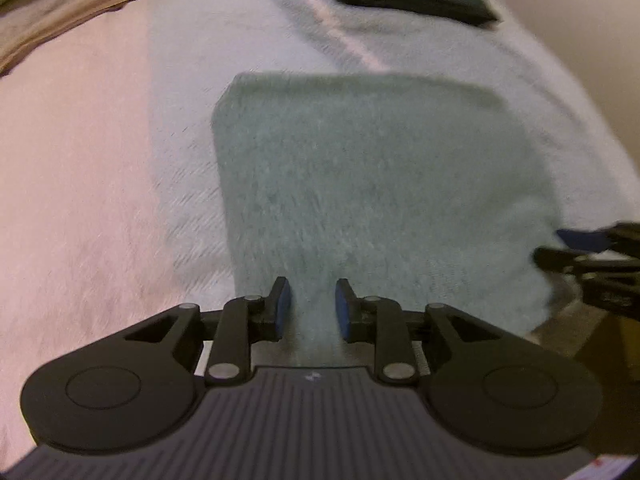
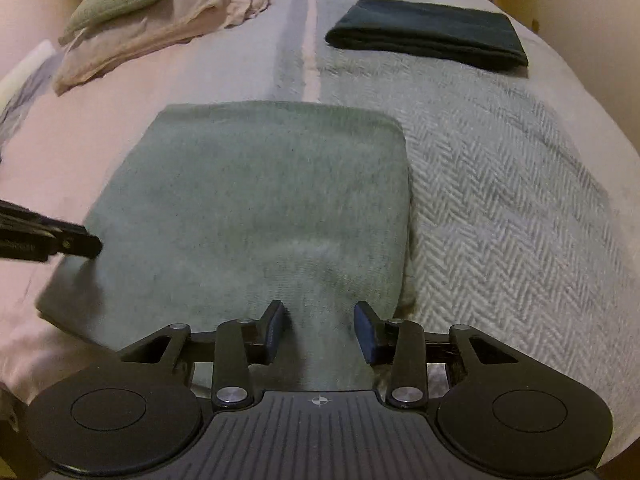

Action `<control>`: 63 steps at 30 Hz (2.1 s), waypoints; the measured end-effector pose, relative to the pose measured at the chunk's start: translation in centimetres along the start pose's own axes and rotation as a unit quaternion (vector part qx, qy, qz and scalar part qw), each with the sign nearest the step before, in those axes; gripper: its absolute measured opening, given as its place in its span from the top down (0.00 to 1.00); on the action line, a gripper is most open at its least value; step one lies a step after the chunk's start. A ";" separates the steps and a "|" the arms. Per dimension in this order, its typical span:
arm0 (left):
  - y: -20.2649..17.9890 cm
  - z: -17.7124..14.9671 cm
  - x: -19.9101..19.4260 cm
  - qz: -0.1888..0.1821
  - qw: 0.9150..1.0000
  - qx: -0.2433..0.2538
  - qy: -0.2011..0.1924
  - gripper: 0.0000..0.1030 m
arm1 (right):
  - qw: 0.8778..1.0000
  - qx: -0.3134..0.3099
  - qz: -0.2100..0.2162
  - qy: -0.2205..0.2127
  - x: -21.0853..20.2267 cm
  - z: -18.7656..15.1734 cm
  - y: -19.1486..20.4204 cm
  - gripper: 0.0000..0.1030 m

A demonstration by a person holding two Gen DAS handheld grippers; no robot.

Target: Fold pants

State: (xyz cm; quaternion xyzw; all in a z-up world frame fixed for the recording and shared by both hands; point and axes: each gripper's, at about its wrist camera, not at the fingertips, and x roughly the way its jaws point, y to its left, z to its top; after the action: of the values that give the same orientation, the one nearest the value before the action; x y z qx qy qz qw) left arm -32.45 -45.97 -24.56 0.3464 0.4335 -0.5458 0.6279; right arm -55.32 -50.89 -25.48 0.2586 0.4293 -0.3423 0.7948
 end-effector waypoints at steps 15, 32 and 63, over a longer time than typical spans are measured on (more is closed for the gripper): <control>-1.8 -0.2 -6.7 0.060 0.995 -0.072 0.022 0.62 | 0.993 0.085 0.073 0.033 -6.6 0.4 -2.2 0.46; 6.1 2.5 -4.5 0.039 0.998 -0.053 -0.007 0.44 | 0.982 0.179 0.051 0.019 -4.1 3.3 -6.9 0.39; 5.2 -3.4 -5.7 0.037 0.989 -0.142 -0.005 0.42 | 0.845 0.450 0.273 -0.093 -0.3 -8.8 -10.6 0.85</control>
State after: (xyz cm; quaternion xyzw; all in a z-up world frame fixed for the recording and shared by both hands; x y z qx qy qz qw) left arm -28.04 -39.89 -20.82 0.2670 0.4900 -0.4570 0.6927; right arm -68.03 -51.28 -30.85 0.6620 0.0637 -0.2893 0.6885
